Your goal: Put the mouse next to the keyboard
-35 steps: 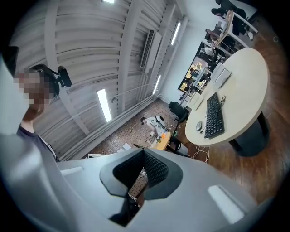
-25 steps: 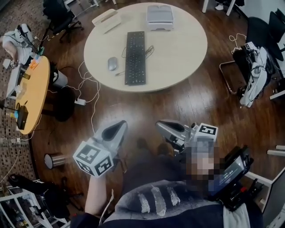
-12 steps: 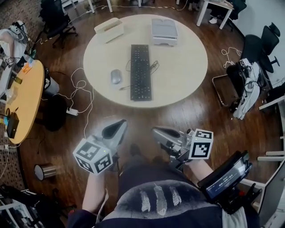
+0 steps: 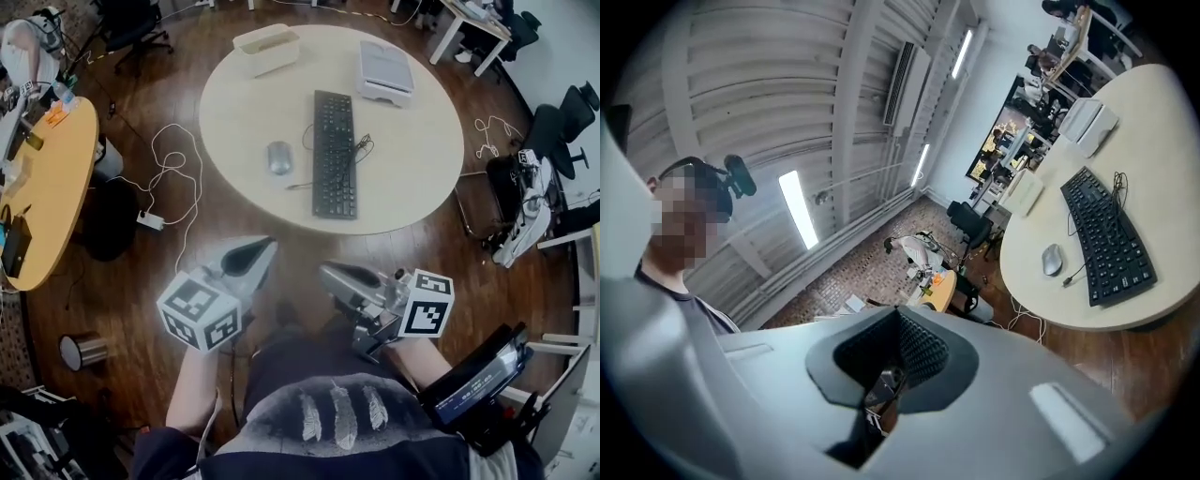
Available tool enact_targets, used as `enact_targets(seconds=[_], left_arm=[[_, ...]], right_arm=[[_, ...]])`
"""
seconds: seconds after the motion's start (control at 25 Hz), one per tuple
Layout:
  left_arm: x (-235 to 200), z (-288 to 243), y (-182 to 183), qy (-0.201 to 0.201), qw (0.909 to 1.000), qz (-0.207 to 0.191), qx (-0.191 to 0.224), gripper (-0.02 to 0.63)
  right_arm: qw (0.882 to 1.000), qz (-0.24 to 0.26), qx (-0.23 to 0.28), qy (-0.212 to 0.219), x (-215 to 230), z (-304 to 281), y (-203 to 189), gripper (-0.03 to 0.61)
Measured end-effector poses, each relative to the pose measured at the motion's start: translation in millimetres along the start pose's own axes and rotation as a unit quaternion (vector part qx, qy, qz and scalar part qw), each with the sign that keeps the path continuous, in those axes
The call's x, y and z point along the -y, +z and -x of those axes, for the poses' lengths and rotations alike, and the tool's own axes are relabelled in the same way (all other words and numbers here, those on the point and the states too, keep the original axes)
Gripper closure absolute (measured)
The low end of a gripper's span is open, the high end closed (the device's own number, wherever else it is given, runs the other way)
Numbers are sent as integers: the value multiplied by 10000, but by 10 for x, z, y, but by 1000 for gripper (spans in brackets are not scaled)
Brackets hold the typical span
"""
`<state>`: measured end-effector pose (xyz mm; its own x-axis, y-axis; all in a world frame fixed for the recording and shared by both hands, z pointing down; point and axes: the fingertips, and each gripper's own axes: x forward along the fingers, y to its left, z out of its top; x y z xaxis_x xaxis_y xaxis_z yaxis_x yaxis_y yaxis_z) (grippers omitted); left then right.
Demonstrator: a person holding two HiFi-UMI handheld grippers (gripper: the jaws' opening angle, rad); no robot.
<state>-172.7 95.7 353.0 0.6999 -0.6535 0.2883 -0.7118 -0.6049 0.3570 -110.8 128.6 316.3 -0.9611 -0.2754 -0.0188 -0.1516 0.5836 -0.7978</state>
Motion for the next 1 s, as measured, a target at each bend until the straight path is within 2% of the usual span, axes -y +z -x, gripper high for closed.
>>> enact_targets(seconds=[0.24, 0.48, 1.0], left_arm=[[-273, 40, 30, 293, 9992, -207, -177, 614], [-348, -138, 110, 387, 9985, -187, -347, 614], [-260, -1262, 307, 572, 9922, -439, -1013, 614]], right_arm=[[9999, -95, -2, -123, 194, -134, 64, 578], [9997, -225, 53, 84, 356, -179, 234, 577], [9978, -607, 61, 249, 1075, 479, 824, 578]])
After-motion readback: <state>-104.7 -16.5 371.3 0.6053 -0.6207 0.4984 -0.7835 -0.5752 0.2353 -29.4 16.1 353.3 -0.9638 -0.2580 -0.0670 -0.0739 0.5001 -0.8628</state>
